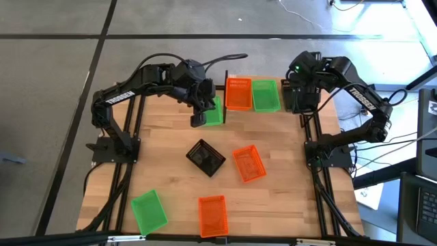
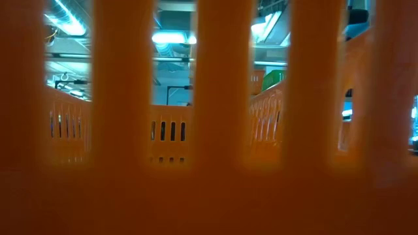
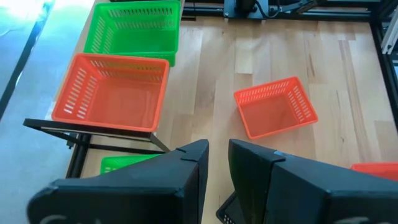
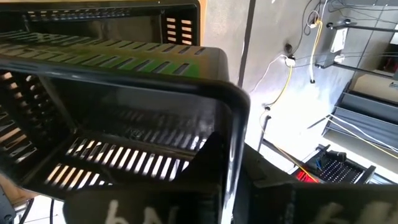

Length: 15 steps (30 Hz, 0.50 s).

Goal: Stack baskets on shelf by color
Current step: Stack the bottom black bin on top of the black bin on the shelf

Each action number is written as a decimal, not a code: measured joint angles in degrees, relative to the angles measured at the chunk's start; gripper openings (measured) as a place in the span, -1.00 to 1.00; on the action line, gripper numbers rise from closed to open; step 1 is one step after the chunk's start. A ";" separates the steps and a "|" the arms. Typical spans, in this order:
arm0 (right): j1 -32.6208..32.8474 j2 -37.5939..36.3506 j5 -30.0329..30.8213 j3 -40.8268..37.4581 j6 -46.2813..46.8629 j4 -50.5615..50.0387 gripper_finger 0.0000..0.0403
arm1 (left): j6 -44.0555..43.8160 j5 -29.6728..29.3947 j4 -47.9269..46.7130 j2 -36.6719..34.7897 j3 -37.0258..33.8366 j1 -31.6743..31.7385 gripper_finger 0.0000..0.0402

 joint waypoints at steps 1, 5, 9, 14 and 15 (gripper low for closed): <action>0.00 0.00 0.02 0.00 0.00 -0.04 -0.97 | 0.00 0.00 0.00 0.00 0.00 -0.01 -0.73; 0.00 0.00 0.02 0.00 0.00 -0.08 -0.91 | 0.02 0.00 0.00 0.00 0.00 -0.02 -0.73; 0.00 0.00 0.03 0.00 0.00 -0.08 -0.81 | 0.02 -0.01 -0.02 0.00 0.00 -0.02 -0.73; 0.00 -0.02 0.07 0.02 0.00 0.14 -0.66 | 0.05 0.00 -0.02 0.00 0.00 -0.02 -0.73; 0.00 -0.02 0.08 0.02 -0.04 0.23 -0.63 | 0.05 -0.01 -0.02 0.00 0.00 -0.02 -0.73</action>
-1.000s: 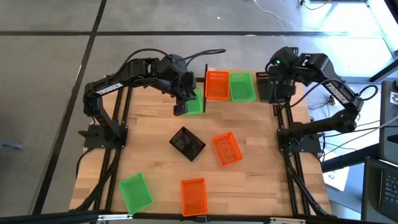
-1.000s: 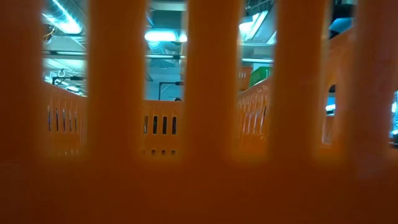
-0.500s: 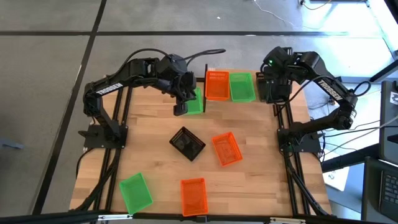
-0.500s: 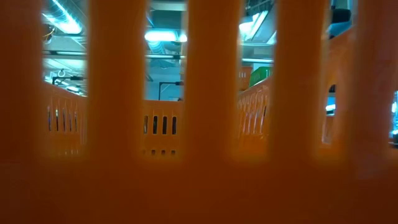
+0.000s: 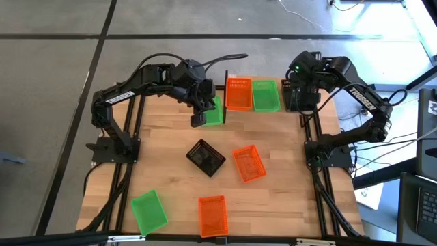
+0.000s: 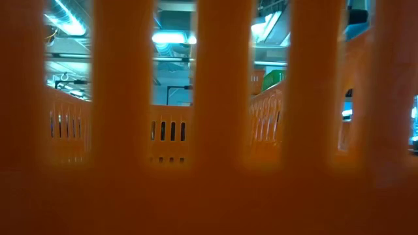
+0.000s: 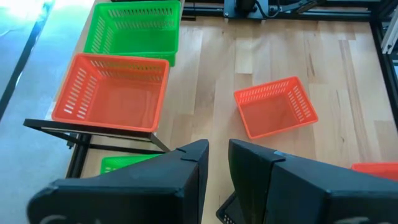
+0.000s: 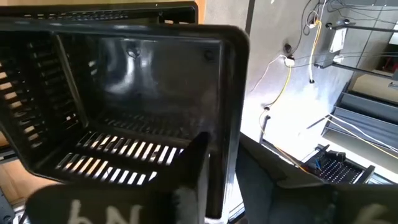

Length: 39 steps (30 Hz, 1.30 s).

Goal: Stack baskets on shelf by color
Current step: Stack the bottom black bin on top of the black bin on the shelf, then adjust the orange bin on the shelf

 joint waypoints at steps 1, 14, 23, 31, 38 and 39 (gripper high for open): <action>0.00 -0.08 0.10 0.00 -0.03 0.29 -0.62 | 0.00 0.00 0.00 0.00 0.00 0.00 -0.73; 1.29 -4.20 3.98 0.04 -1.93 3.01 -0.59 | -1.03 -0.89 -0.02 0.00 -0.02 0.00 -0.73; 7.20 -10.52 -9.60 0.04 14.16 3.43 -0.59 | -14.33 -4.33 -6.26 0.00 -3.76 0.79 -0.73; 11.28 -13.59 -27.54 0.07 18.50 5.37 -0.59 | -1.41 -2.40 -2.77 0.02 -18.57 -0.08 -0.73; 12.91 -13.62 -28.15 0.07 20.08 5.29 -0.59 | 8.93 -2.24 9.43 0.02 -32.57 -1.07 -0.73; 13.08 -13.62 -28.17 0.07 20.06 5.26 -0.59 | 9.91 -2.19 10.88 0.04 -34.22 -1.33 -0.73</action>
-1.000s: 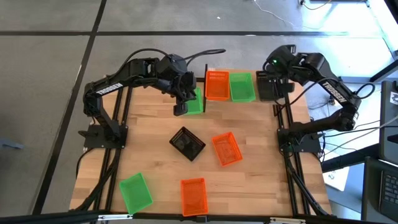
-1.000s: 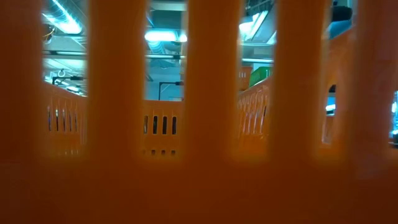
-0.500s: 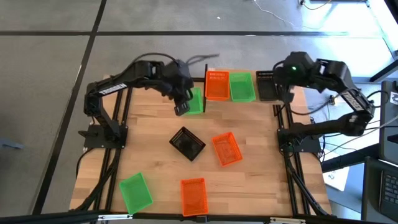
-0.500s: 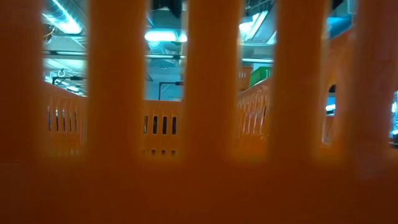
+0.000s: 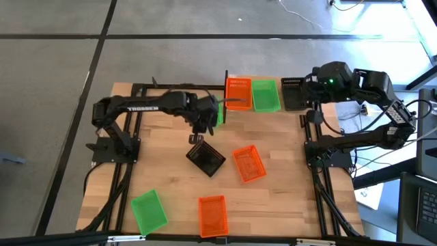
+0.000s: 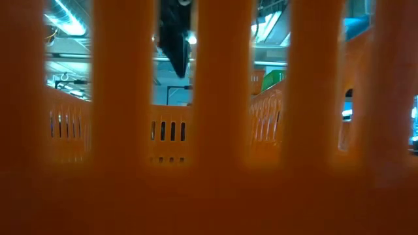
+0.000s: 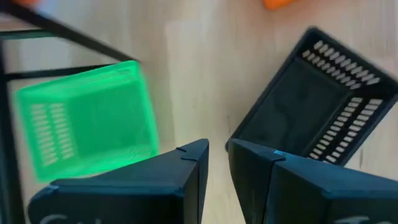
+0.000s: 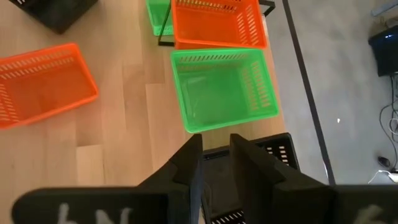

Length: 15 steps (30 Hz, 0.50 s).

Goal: Stack baskets on shelf by color
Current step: Adjust the orange bin on the shelf

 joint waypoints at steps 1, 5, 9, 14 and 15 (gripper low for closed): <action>0.15 0.00 -0.01 0.00 0.00 -0.04 -0.59 | 0.86 0.02 1.57 0.00 -1.53 -0.16 -0.73; 0.28 0.00 -0.05 0.00 0.00 -0.11 -0.59 | 2.13 0.12 6.01 0.00 -6.20 -0.91 -0.73; 0.28 0.00 -0.03 0.00 0.00 -0.11 -0.59 | 2.12 0.07 6.51 0.00 -8.07 -1.79 -0.73; 0.25 0.00 -0.04 0.00 0.00 -0.11 -0.59 | 2.13 0.08 8.28 0.00 -8.10 -3.54 -0.85; 0.25 0.00 -0.03 0.00 0.02 -0.10 -0.59 | 2.26 0.10 8.63 0.00 -8.10 -3.87 -0.90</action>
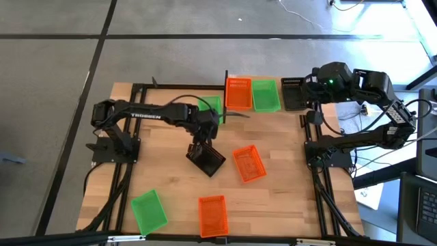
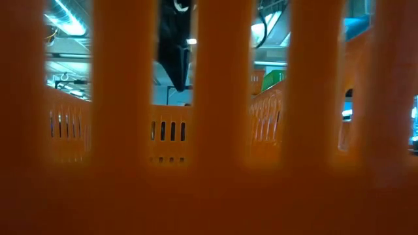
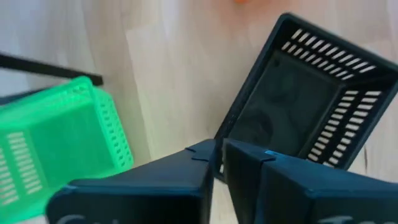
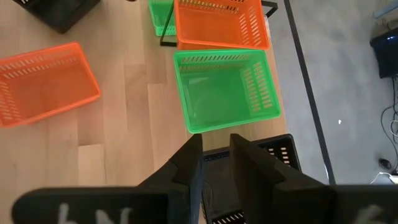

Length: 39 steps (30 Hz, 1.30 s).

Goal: Stack baskets on shelf by color
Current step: Adjust the orange bin on the shelf

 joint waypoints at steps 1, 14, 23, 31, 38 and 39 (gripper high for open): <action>0.00 0.00 0.00 -0.01 0.11 0.01 -0.59 | 0.15 -0.02 0.36 0.00 0.00 -0.25 -0.94; 0.00 0.00 0.00 -0.02 1.43 0.01 -0.59 | -1.25 0.79 3.41 1.60 0.11 -3.27 -0.72; 0.00 0.02 -0.02 -0.04 3.20 -0.56 -0.59 | -0.92 -0.63 4.20 5.63 0.00 -2.91 -0.68; -0.02 0.00 -0.96 -0.04 3.02 -0.69 -0.59 | 1.82 -0.68 5.48 8.55 0.07 -2.48 -0.67; -0.02 0.00 -1.03 -0.04 3.02 -1.94 -0.59 | 0.05 -2.36 5.85 8.31 0.02 -1.83 -0.67; -0.02 0.00 -1.05 -0.04 3.02 -2.00 -0.59 | -1.82 -3.97 6.01 8.33 0.02 -1.46 -0.67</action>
